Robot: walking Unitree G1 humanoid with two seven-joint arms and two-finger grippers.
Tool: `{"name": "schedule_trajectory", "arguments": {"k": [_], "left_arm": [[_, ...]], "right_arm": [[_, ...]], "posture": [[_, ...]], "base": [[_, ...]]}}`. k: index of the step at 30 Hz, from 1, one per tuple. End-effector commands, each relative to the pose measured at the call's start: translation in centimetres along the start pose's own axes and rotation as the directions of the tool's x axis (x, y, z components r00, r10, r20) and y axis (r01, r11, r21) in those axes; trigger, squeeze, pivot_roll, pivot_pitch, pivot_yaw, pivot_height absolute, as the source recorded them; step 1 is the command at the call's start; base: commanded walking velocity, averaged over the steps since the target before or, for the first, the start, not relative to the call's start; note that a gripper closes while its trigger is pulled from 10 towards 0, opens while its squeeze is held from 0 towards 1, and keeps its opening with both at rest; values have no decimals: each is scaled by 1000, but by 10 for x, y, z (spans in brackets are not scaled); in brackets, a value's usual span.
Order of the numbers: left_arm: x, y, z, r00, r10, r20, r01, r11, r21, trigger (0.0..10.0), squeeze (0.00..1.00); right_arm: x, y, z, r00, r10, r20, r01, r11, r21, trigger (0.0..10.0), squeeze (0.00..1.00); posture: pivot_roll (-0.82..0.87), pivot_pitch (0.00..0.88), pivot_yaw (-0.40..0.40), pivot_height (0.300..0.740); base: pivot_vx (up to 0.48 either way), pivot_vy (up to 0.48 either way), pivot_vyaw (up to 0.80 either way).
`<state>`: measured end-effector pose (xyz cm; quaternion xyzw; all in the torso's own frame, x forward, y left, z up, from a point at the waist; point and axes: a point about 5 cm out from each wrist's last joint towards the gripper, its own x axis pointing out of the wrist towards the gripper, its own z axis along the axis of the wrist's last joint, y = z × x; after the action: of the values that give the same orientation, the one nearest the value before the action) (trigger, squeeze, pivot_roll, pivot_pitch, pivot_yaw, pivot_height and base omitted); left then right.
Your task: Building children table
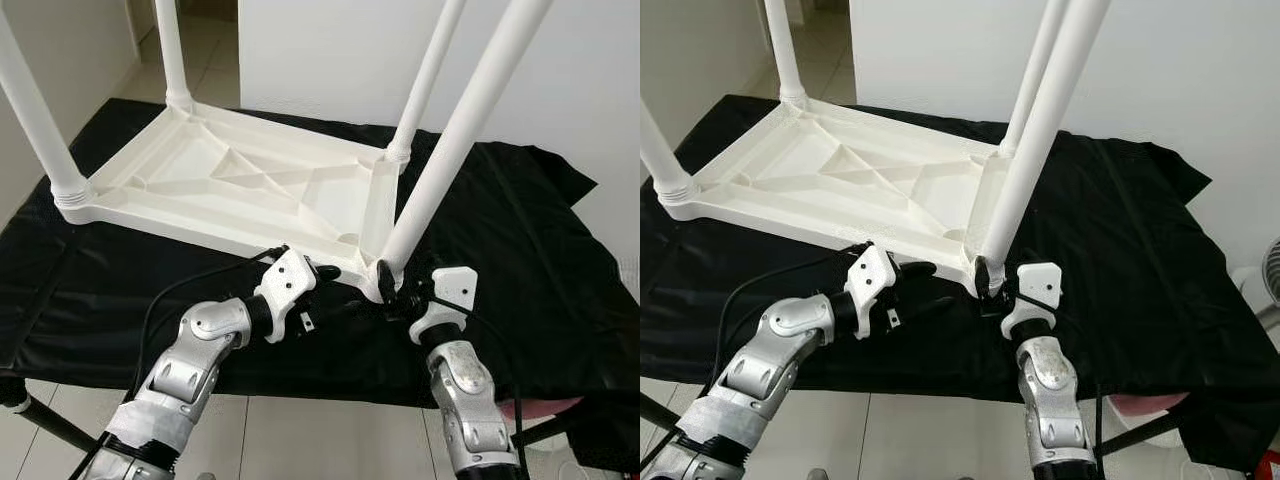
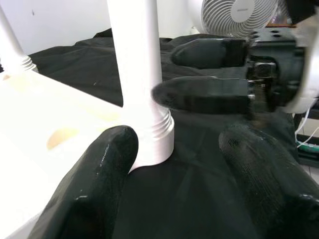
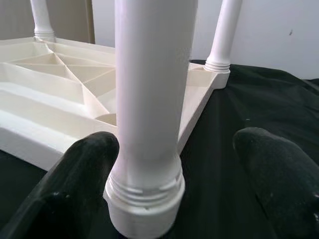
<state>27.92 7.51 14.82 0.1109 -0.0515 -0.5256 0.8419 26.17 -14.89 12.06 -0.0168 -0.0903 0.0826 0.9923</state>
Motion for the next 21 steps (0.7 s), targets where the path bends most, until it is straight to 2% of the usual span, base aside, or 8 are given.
{"name": "schedule_trajectory", "arguments": {"k": [1, 10, 11, 12, 16, 17, 18, 21], "left_arm": [[0, 1, 2, 1000, 19, 7, -19, 1000, -3, 10000, 0], [-8, 7, 5, 1000, 30, 0, -30, 1000, 3, 10000, 0], [-10, 7, 6, 1000, 31, -2, -31, 999, 6, 10000, 24], [-12, 7, 6, 999, 35, -4, -34, 999, 8, 10000, 78], [-14, 8, 7, 999, 43, -8, -43, 999, 12, 10000, 176], [-16, 9, 8, 999, 53, -10, -53, 998, 22, 10000, 27], [-18, 9, 8, 998, 64, -12, -63, 997, 35, 10000, 0], [-20, 9, 10, 997, 75, -12, -74, 996, 46, 10000, 0]], "right_arm": [[-1, 1, 3, 1000, 15, 11, -15, 1000, 8, 10000, 0], [-11, 5, 4, 993, 117, -2, -117, 993, 7, 9098, 0], [-11, 6, 4, 992, 129, 0, -129, 992, 9, 2353, 0], [-11, 9, 5, 988, 155, 0, -155, 988, 18, 0, 0], [-13, 13, 6, 981, 193, -3, -193, 981, 29, 0, 0], [-13, 17, 6, 973, 229, -10, -228, 973, 33, 39, 0], [-13, 21, 4, 964, 264, -22, -262, 964, 52, 10000, 0], [-13, 26, 4, 949, 314, -26, -312, 948, 62, 10000, 0]], "posture": [[-26, 4, -81, 740], [-16, 20, -81, 740], [-12, 21, -83, 740], [-9, 24, -84, 740], [1, 28, -92, 740], [4, 30, -94, 740], [8, 32, -99, 740], [10, 33, -101, 740]], "base": [[0, 0, 0], [0, 0, 0], [0, 0, 0], [0, 0, 0], [0, 0, 0], [0, 0, 0], [0, 0, 0], [0, 0, 0]]}}
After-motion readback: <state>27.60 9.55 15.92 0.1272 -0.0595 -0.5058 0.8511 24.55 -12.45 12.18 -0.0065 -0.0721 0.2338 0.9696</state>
